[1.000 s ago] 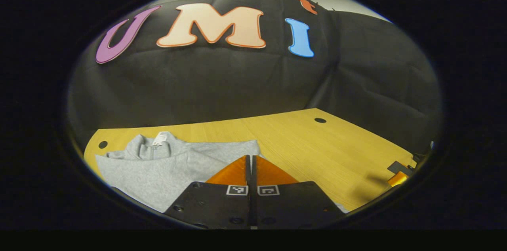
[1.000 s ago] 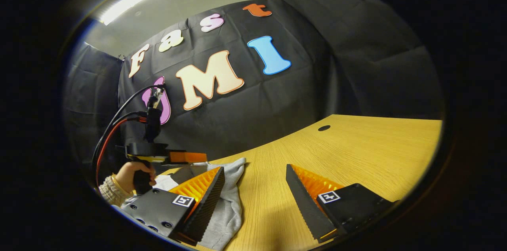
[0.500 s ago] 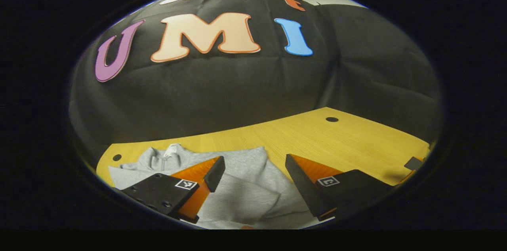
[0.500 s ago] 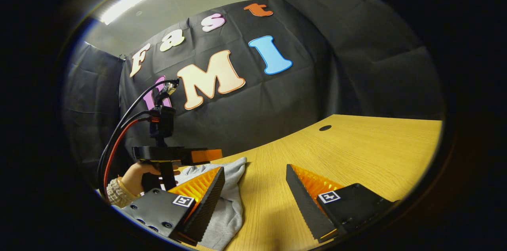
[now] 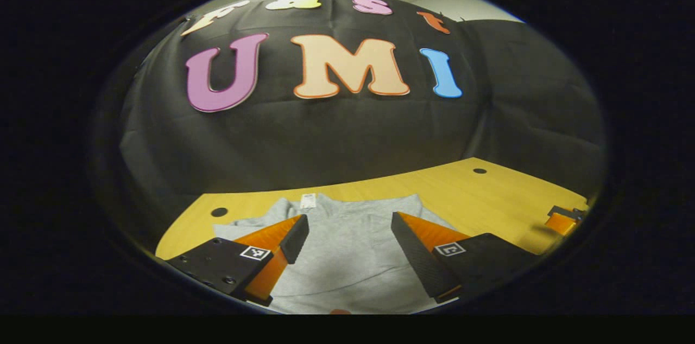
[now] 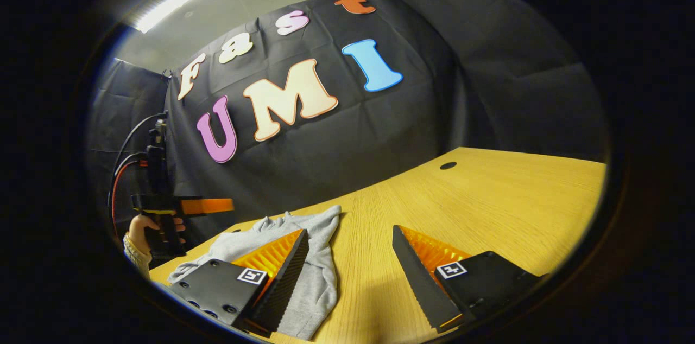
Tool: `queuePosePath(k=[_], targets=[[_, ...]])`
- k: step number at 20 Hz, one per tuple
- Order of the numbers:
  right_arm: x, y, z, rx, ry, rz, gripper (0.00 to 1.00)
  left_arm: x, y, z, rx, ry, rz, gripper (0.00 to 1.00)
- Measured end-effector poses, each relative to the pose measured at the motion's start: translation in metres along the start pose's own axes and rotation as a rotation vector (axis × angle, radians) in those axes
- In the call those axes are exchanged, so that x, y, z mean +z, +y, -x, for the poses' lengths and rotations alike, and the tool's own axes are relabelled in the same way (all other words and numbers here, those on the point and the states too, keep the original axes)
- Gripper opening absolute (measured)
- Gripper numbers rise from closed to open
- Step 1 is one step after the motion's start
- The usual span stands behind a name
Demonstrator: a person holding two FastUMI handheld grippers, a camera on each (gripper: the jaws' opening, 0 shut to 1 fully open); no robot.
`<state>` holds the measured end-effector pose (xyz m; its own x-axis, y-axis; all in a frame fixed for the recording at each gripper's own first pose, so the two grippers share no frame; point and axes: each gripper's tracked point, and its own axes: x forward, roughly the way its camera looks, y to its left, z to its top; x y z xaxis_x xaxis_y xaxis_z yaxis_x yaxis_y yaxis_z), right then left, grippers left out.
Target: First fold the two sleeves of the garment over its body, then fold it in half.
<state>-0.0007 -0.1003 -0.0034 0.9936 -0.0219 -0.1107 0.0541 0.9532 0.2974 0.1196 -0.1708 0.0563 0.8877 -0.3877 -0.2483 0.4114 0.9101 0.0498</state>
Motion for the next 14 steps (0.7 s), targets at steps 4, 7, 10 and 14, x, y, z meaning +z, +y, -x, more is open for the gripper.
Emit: queuePosePath(k=[4,7,10,14], targets=[[0.006,0.021,0.010,0.026,0.032,0.028,0.97,-0.024,0.046,0.061,0.053,0.028,-0.043,0.94],[-0.001,0.033,0.015,0.031,0.082,0.061,0.97,-0.050,0.064,0.100,0.075,0.069,-0.036,0.93],[-0.024,0.044,0.023,0.033,0.163,0.104,0.97,-0.084,0.078,0.136,0.096,0.135,-0.025,0.94],[-0.067,0.059,0.034,0.056,0.298,0.127,0.97,-0.134,0.093,0.172,0.136,0.247,-0.010,0.94]])
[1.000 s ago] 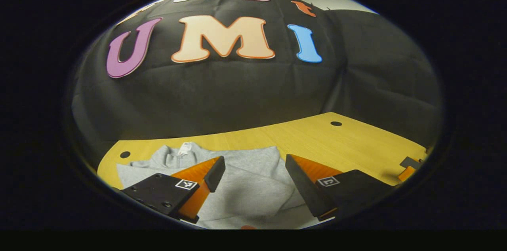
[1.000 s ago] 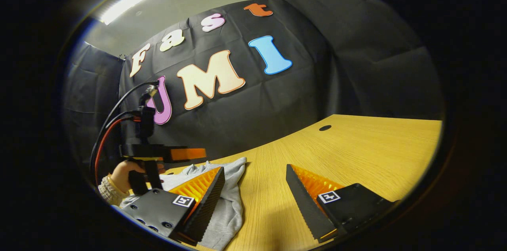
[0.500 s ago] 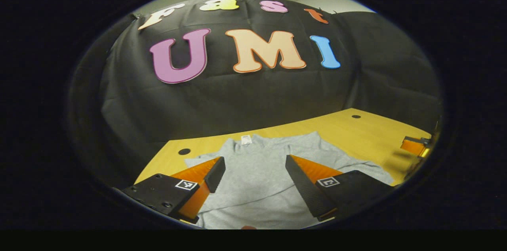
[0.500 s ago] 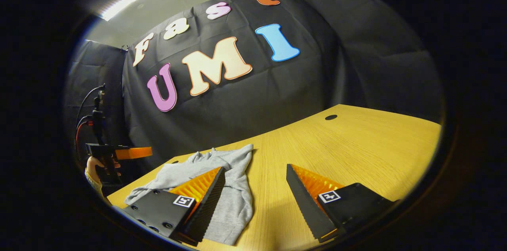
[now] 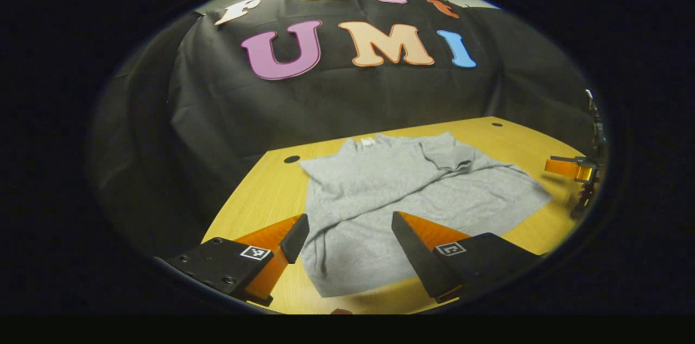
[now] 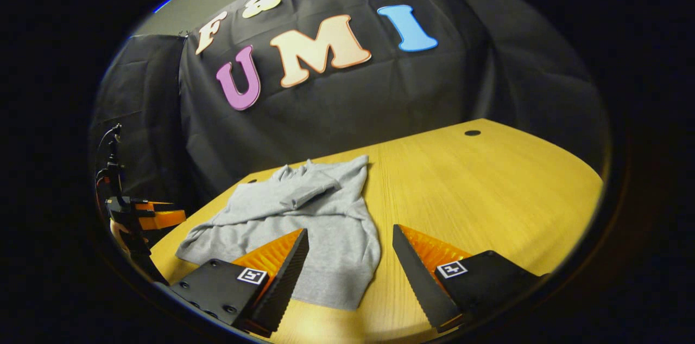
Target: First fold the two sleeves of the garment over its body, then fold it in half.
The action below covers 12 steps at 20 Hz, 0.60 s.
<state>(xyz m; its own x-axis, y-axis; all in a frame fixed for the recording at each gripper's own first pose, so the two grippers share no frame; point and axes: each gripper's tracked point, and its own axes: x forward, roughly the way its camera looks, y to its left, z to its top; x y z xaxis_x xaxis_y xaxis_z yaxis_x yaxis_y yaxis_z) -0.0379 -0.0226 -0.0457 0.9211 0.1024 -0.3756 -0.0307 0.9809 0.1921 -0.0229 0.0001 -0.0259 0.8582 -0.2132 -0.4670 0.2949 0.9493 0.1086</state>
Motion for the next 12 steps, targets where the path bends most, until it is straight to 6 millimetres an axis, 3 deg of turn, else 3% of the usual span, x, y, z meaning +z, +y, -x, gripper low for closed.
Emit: queuePosePath(k=[2,5,12], targets=[[-0.011,0.004,0.000,0.002,0.038,0.016,0.97,-0.030,0.000,0.010,-0.008,0.076,0.035,0.94],[-0.019,0.007,0.001,0.004,0.077,0.031,0.97,-0.058,0.004,0.013,-0.002,0.157,0.066,0.94],[-0.044,0.022,0.000,0.017,0.173,0.098,0.97,-0.090,0.006,0.016,-0.002,0.221,0.092,0.95]])
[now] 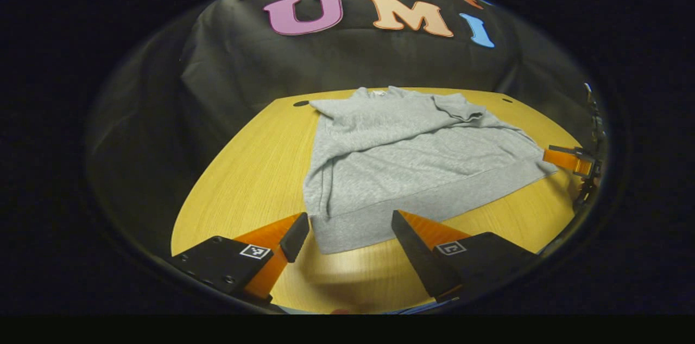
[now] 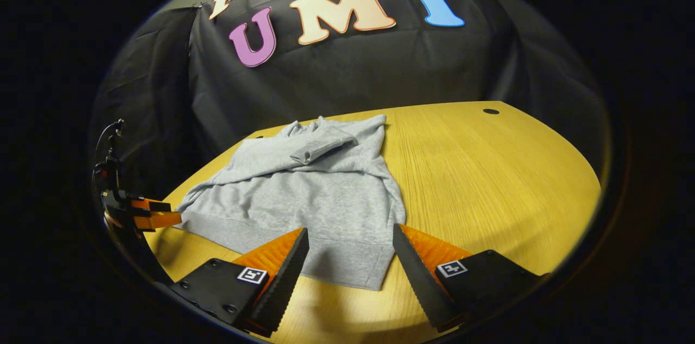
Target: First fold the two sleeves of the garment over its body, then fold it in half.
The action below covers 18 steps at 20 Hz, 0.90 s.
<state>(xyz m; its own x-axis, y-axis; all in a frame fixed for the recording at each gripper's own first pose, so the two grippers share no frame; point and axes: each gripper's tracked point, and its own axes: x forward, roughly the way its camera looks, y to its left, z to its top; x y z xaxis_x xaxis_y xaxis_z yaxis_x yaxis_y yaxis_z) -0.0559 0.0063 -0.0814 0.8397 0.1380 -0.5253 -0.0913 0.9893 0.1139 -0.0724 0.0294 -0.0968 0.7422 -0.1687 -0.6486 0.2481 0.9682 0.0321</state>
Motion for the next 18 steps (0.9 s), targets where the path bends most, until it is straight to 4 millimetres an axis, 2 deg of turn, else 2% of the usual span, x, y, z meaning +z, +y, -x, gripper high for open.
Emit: queuePosePath(k=[11,12,13,16,17,18], targets=[[-0.008,0.000,-0.002,-0.010,0.085,0.058,0.97,-0.008,-0.006,-0.006,-0.020,0.052,0.028,0.94],[-0.009,0.000,-0.002,-0.014,0.095,0.078,0.89,-0.008,-0.006,-0.007,-0.020,0.059,0.037,0.94],[-0.008,-0.001,-0.004,-0.020,0.101,0.092,0.96,-0.010,-0.007,-0.006,-0.022,0.066,0.043,0.94],[-0.011,-0.006,-0.002,-0.049,0.114,0.136,0.91,-0.009,-0.011,-0.006,-0.039,0.069,0.061,0.94],[-0.011,-0.008,-0.002,-0.054,0.114,0.141,0.89,-0.010,-0.012,-0.007,-0.042,0.063,0.068,0.92],[-0.011,-0.008,-0.001,-0.055,0.116,0.140,0.82,-0.010,-0.014,-0.007,-0.051,0.056,0.078,0.87]])
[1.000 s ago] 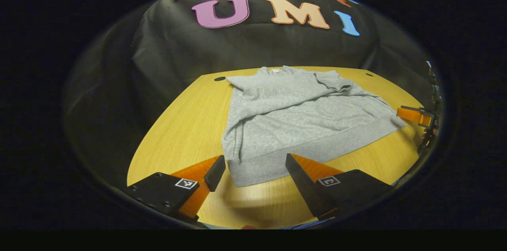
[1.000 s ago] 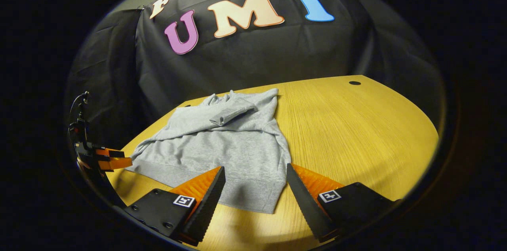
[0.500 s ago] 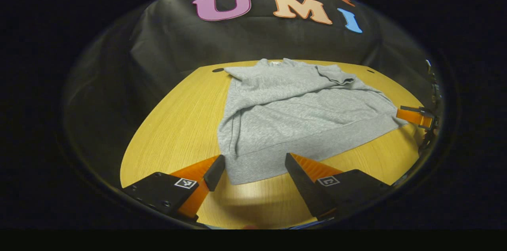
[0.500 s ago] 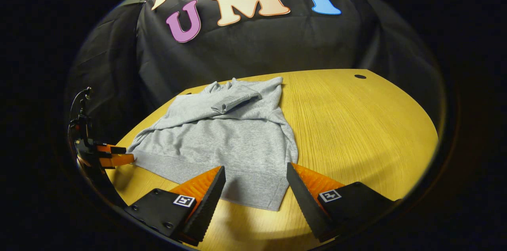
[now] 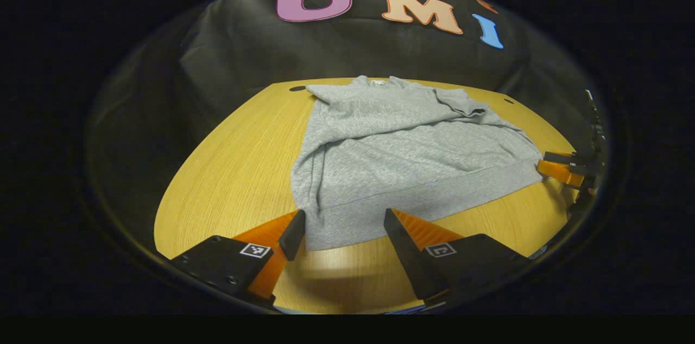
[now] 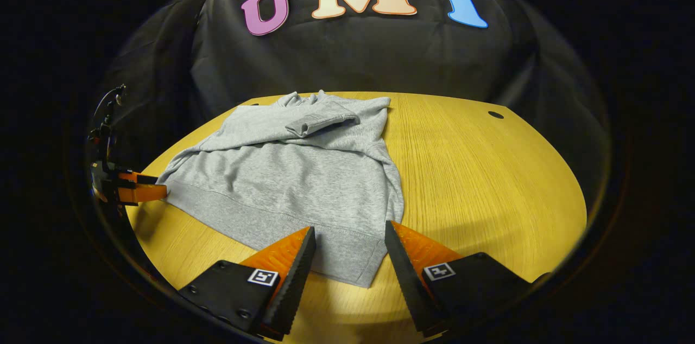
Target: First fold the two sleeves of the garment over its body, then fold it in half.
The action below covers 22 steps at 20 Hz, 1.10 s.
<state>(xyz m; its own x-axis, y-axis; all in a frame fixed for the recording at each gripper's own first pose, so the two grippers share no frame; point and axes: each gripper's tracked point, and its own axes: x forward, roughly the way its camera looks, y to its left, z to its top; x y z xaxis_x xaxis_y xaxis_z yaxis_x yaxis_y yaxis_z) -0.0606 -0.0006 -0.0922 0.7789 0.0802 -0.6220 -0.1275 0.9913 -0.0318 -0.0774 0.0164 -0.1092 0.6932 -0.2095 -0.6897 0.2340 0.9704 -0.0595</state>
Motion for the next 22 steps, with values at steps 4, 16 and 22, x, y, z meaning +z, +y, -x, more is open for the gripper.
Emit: queuePosePath(k=[4,16,22], targets=[[0.000,0.004,0.001,0.004,-0.001,-0.011,0.46,0.001,-0.012,-0.001,-0.029,-0.017,-0.016,0.63],[0.005,0.021,0.014,0.048,0.015,-0.058,0.02,0.010,-0.021,-0.001,-0.076,-0.061,-0.035,0.01],[0.028,0.027,0.022,0.086,-0.033,-0.098,0.02,0.033,-0.029,0.010,-0.160,-0.138,0.088,0.00]])
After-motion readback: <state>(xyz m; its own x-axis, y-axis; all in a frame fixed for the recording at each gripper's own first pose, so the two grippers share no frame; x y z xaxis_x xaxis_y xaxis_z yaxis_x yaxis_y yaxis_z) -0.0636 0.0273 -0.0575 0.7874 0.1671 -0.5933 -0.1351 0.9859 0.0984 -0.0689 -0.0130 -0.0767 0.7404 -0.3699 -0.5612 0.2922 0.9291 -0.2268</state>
